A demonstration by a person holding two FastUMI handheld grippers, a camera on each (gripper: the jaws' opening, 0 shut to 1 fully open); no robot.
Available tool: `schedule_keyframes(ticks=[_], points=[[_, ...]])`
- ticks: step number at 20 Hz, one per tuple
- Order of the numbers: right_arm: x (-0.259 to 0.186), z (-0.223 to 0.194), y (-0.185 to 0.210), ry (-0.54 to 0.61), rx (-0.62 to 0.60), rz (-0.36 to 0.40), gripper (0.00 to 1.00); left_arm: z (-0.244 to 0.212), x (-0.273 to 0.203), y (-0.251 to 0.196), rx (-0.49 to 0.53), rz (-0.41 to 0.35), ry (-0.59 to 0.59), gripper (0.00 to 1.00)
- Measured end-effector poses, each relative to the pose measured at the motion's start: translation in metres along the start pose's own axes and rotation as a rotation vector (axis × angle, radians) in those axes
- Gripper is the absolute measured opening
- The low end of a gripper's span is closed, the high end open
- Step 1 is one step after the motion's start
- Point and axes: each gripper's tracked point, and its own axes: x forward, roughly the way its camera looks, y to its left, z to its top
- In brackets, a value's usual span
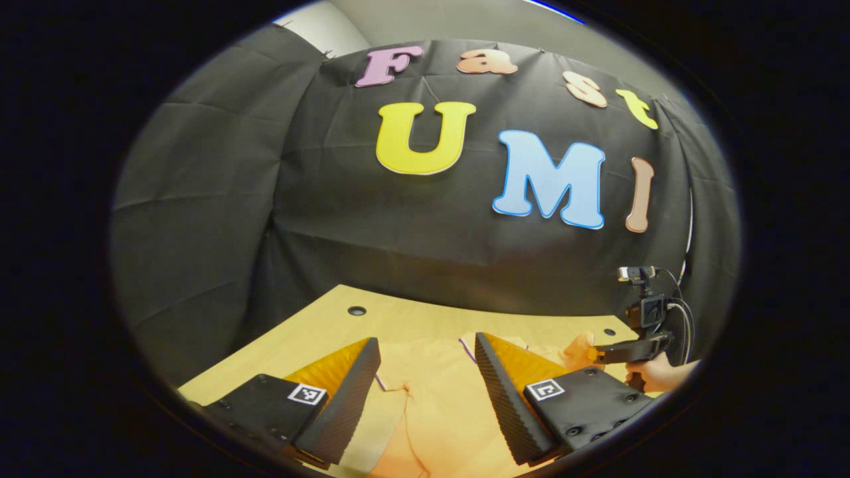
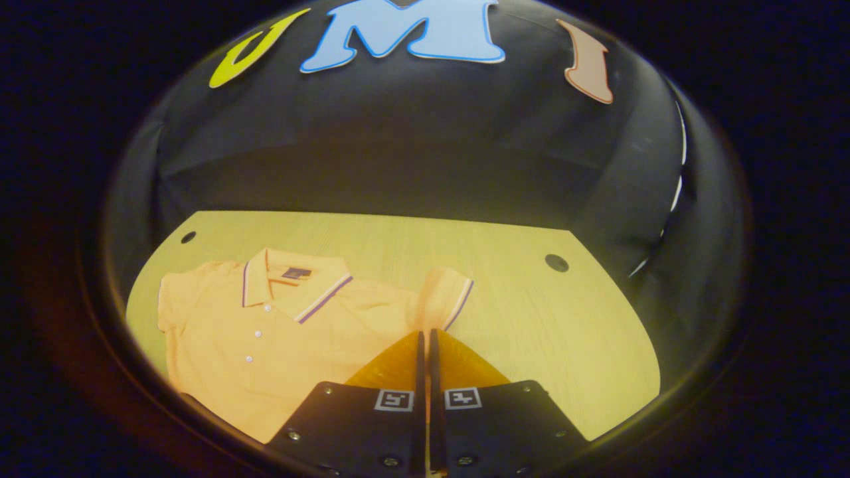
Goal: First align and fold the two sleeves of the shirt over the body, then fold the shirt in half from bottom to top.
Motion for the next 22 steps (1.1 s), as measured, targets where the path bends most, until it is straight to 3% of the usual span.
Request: schedule_keyframes(ticks=[5,12,18,22], points=[[0.001,-0.005,0.039,0.001,-0.059,0.090,0.03,-0.003,-0.006,0.009,-0.002,0.036,0.001,0.95],[0.006,-0.025,0.068,0.061,-0.079,0.155,0.06,-0.012,-0.009,0.019,-0.010,0.069,0.030,0.94],[0.004,-0.023,0.070,0.063,-0.070,0.124,0.19,-0.012,0.009,0.024,-0.013,0.034,0.028,0.95],[-0.015,-0.016,0.069,0.046,-0.054,0.102,0.20,-0.015,0.032,0.030,0.004,-0.005,0.042,0.94]])
